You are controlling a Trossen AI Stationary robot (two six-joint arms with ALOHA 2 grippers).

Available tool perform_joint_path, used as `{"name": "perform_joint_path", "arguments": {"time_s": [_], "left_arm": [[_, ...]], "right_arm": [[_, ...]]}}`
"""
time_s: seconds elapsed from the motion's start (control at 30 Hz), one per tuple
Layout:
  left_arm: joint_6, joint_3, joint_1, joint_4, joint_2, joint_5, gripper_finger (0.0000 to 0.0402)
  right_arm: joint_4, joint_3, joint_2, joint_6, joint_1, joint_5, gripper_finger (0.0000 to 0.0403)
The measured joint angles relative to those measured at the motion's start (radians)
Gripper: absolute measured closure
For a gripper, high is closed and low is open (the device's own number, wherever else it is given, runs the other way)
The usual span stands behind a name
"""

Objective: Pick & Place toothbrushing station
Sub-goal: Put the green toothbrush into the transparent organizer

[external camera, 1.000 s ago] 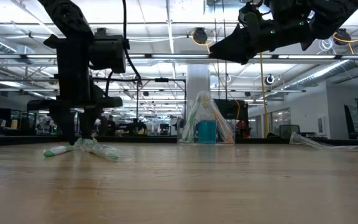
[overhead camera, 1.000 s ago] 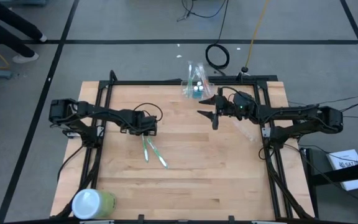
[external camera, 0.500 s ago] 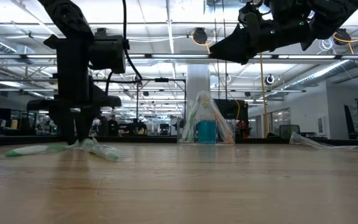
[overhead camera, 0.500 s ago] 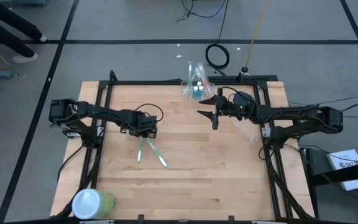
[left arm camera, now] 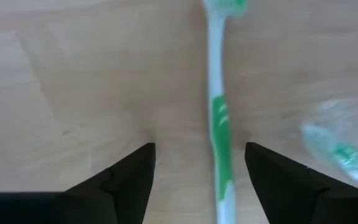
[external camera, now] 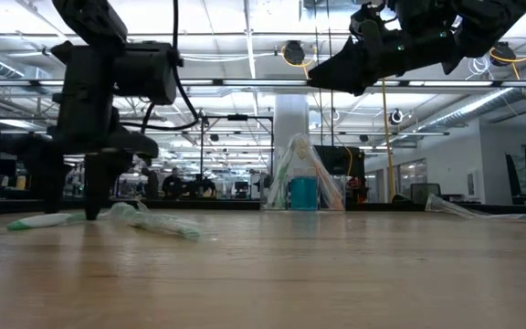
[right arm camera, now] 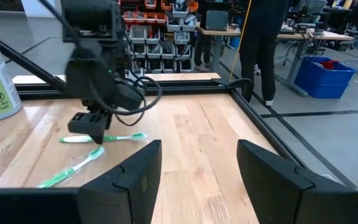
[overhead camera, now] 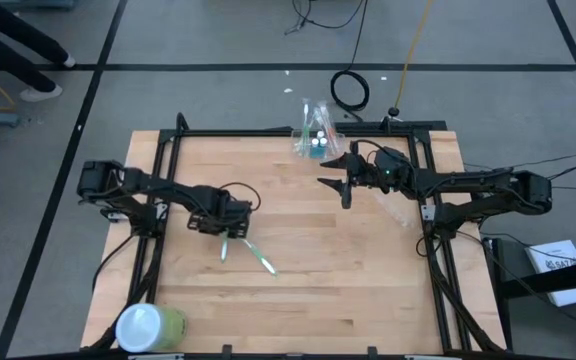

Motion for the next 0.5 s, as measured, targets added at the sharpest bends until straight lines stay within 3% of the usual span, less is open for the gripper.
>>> {"name": "perform_joint_path", "arguments": {"time_s": [0.27,0.5], "left_arm": [[-0.109,0.000,-0.061,0.000,0.000,-0.016,0.0169],[-0.147,0.000,-0.083,0.008,0.000,-0.025,0.0238]], "right_arm": [[-0.001,0.000,0.000,0.000,0.000,0.000,0.0202],[-0.001,0.000,0.000,0.000,0.000,0.000,0.0202]]}}
